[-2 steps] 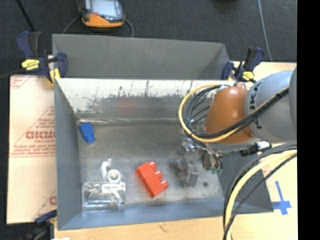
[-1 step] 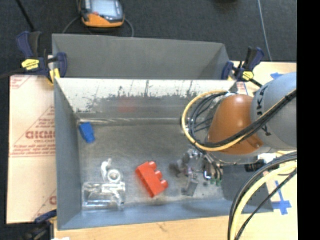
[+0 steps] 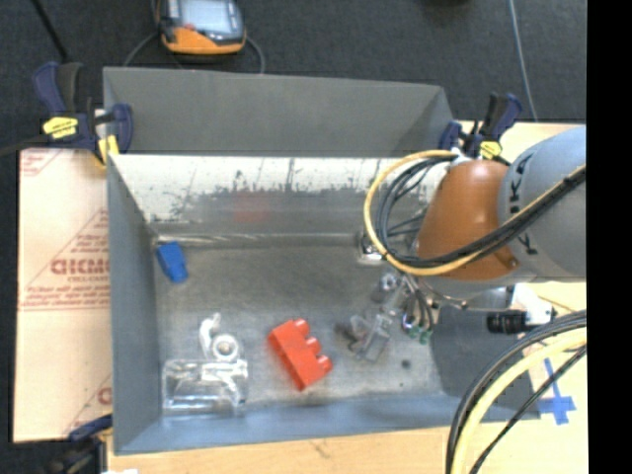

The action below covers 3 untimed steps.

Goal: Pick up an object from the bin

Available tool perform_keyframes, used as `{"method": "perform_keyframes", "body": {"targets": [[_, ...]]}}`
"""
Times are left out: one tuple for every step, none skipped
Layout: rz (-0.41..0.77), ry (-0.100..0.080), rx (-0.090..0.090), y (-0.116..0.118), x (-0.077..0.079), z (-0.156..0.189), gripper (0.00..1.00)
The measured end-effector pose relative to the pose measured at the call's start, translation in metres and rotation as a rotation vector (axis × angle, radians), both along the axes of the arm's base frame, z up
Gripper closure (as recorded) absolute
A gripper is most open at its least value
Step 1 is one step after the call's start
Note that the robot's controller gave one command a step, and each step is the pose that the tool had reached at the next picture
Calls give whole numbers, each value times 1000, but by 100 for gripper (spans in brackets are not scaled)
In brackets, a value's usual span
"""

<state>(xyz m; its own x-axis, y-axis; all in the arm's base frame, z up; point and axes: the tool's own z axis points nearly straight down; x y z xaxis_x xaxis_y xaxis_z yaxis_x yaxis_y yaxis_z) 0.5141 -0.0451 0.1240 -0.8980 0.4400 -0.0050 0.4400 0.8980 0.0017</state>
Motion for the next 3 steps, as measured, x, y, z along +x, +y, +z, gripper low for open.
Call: {"method": "perform_keyframes", "body": {"targets": [[-322, 6, 2, 15, -14, -55, 0], [-319, 5, 1, 14, -14, -55, 0], [-318, 4, 1, 14, -13, -54, 100]]}}
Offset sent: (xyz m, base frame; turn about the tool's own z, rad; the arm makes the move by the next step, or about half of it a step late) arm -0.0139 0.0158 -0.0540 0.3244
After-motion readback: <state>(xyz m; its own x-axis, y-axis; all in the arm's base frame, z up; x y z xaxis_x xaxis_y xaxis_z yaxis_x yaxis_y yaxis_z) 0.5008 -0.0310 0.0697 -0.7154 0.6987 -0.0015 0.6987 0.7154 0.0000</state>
